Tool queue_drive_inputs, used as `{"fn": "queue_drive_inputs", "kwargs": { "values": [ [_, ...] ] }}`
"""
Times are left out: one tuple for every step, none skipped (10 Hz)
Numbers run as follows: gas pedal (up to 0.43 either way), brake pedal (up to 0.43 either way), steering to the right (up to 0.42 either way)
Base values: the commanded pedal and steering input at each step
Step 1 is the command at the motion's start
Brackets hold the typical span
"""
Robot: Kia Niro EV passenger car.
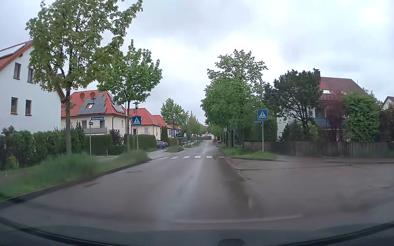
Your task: Follow the waypoints while adhering to traffic rules and regulations
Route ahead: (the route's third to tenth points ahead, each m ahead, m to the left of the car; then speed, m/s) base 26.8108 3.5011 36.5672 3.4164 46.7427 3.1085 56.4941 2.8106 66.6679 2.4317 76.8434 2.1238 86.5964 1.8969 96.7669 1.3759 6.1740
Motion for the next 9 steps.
{"fn": "queue_drive_inputs", "kwargs": {
  "values": [
    [0.15, 0.0, 0.002],
    [0.197, 0.0, 0.002],
    [0.197, 0.0, 0.002],
    [0.197, 0.0, 0.002],
    [0.197, 0.0, 0.002],
    [0.22, 0.0, 0.001],
    [0.228, 0.0, 0.001],
    [0.228, 0.0, 0.001],
    [0.228, 0.0, 0.001]
  ]
}}
